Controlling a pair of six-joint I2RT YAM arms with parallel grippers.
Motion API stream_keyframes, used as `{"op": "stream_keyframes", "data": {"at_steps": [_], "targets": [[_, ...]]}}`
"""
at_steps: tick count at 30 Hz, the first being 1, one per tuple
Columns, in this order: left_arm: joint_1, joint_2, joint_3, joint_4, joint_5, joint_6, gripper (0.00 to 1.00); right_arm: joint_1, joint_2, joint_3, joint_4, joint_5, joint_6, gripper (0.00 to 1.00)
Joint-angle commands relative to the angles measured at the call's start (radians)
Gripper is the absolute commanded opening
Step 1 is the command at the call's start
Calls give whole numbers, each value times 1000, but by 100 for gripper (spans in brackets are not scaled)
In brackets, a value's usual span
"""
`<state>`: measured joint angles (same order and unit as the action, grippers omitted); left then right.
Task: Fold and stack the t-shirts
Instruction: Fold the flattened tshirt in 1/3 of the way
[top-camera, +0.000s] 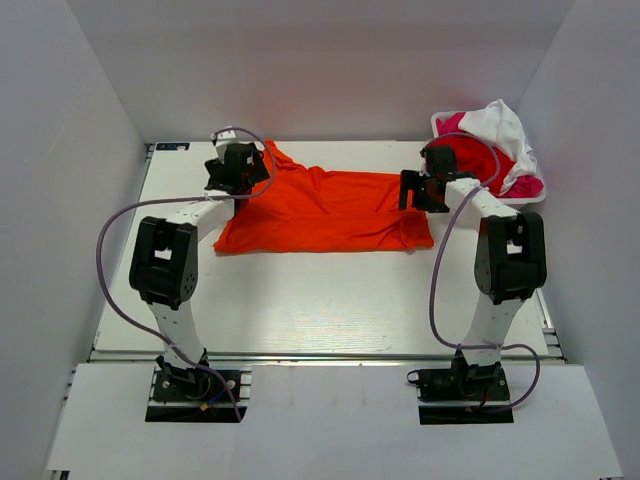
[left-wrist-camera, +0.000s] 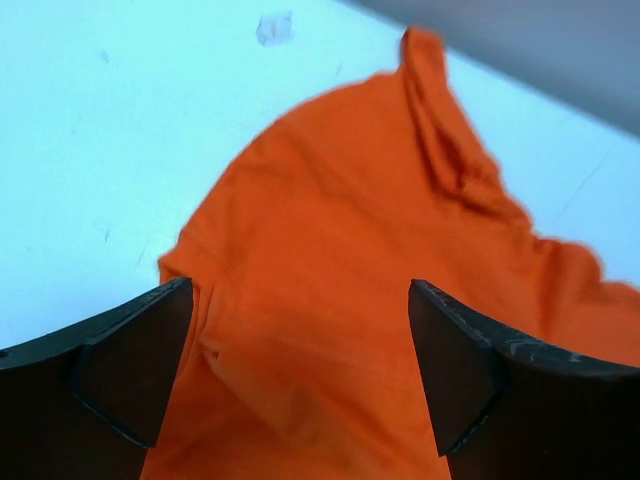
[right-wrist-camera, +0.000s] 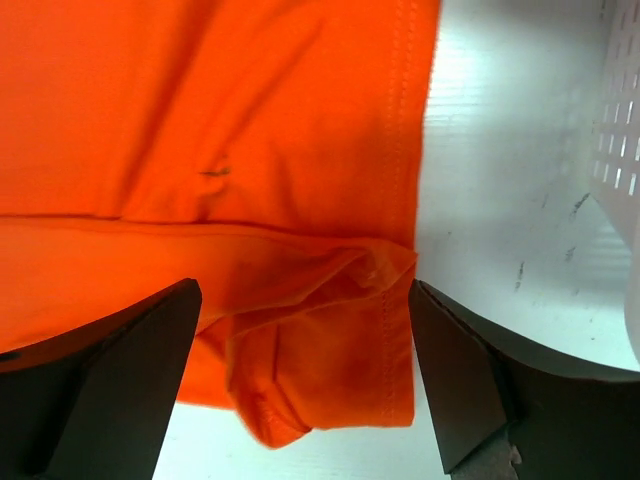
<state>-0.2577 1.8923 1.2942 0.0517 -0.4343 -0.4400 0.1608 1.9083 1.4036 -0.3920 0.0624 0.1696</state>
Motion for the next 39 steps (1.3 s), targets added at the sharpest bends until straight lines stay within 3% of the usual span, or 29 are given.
{"op": "stream_keyframes", "data": {"at_steps": [1, 4, 7, 11, 15, 26, 31, 39], "targets": [[6, -39, 127, -54, 15, 33, 99, 2, -116, -18, 25, -91, -42, 90], [6, -39, 180, -160, 106, 69, 99, 11, -132, -48, -33, -133, -68, 90], [-14, -39, 168, -240, 212, 80, 99, 26, -130, -83, -70, -67, -82, 90], [-23, -61, 57, -214, 467, 103, 99, 63, -130, -132, -97, 40, -110, 90], [-23, -52, -42, -204, 529, 75, 99, 103, -95, -123, -119, 129, -128, 90], [-9, 24, -110, -231, 405, 34, 99, 129, 3, -98, -61, 306, -55, 90], [0, 47, -141, -240, 324, 23, 99, 112, -3, -103, -45, 462, 4, 90], [0, 77, -150, -296, 221, 14, 99, 60, -43, -110, -47, 494, -28, 90]]}}
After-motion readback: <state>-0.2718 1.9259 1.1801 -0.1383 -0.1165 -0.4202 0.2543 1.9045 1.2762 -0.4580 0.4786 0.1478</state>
